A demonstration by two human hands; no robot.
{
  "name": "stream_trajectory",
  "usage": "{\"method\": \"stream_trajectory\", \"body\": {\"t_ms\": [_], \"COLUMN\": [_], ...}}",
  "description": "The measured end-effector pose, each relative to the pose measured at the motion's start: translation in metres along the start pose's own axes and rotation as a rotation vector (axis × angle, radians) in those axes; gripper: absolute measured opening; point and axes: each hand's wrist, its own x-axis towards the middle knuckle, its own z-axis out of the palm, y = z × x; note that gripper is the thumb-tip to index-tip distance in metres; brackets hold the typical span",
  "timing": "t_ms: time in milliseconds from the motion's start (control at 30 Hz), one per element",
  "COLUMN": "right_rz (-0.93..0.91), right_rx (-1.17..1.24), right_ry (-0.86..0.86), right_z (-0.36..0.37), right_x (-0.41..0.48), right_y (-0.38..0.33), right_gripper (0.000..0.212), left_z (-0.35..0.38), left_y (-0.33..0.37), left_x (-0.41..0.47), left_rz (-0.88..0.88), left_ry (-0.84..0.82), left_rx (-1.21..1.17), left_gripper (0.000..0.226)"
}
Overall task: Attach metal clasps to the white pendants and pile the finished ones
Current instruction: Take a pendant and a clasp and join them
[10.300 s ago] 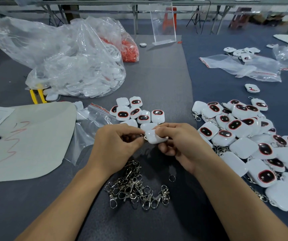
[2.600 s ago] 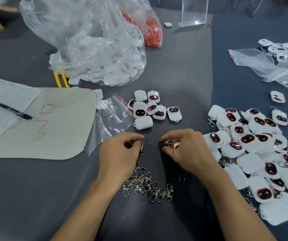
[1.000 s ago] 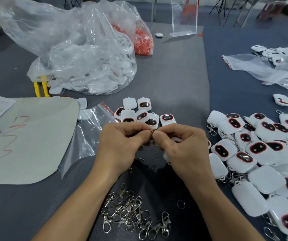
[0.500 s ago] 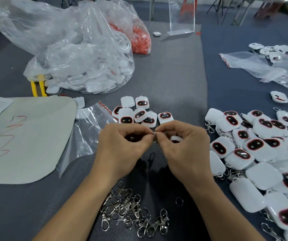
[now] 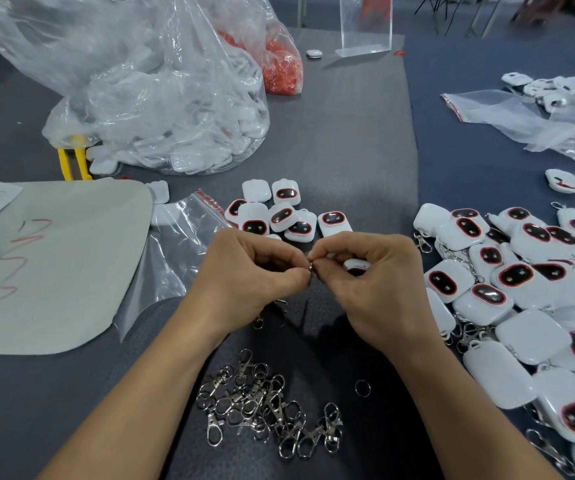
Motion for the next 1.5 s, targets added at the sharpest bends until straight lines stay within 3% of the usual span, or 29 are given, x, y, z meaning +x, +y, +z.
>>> {"method": "stream_trajectory", "body": {"t_ms": [400,467,567,667,733,800,867,967,1033,1200,1500], "right_rz": [-0.025,-0.007,0.169,0.366,0.561,0.735,0.801,0.781,0.725,0.561,0.419], "right_rx": [-0.013,-0.02,0.042,0.181,0.406,0.615,0.821,0.956,0.811,0.2,0.036], "right_ry": [-0.018,0.0,0.057,0.152,0.215,0.198,0.124,0.014,-0.015,-0.02,-0.243], "right_z": [-0.001,0.001,0.005,0.003,0.001,-0.002,-0.005,-0.01,-0.01,-0.009,-0.018], "right_x": [0.001,0.001,0.001,0.002,0.005,0.007,0.009,0.011,0.011,0.007,0.01], "right_y": [0.0,0.0,-0.001,-0.003,-0.006,-0.008,-0.009,-0.007,-0.002,0.008,0.009], "right_gripper": [0.021,0.02,0.021,0.023,0.031,0.031,0.024,0.037,0.034,0.036,0.033], "left_z": [0.002,0.004,0.004,-0.001,-0.001,0.004,0.01,0.01,0.008,0.007,0.002], "left_y": [0.0,0.001,0.003,0.003,0.001,-0.002,-0.001,-0.003,-0.006,-0.006,-0.008], "left_x": [0.001,-0.001,-0.002,-0.006,-0.011,-0.014,-0.014,-0.01,-0.007,-0.007,-0.005], "left_rz": [0.019,0.044,0.134,0.206,0.279,0.313,0.227,0.117,0.092,0.088,0.053], "left_ry": [0.028,0.095,0.349,0.498,0.359,0.148,0.01,-0.005,-0.02,-0.039,-0.047], "left_rx": [0.041,0.08,0.161,0.505,0.736,0.812,0.789,0.665,0.62,0.573,0.49], "left_gripper": [0.013,0.01,0.007,0.003,0.007,0.009,0.013,0.014,0.021,0.005,0.037]}}
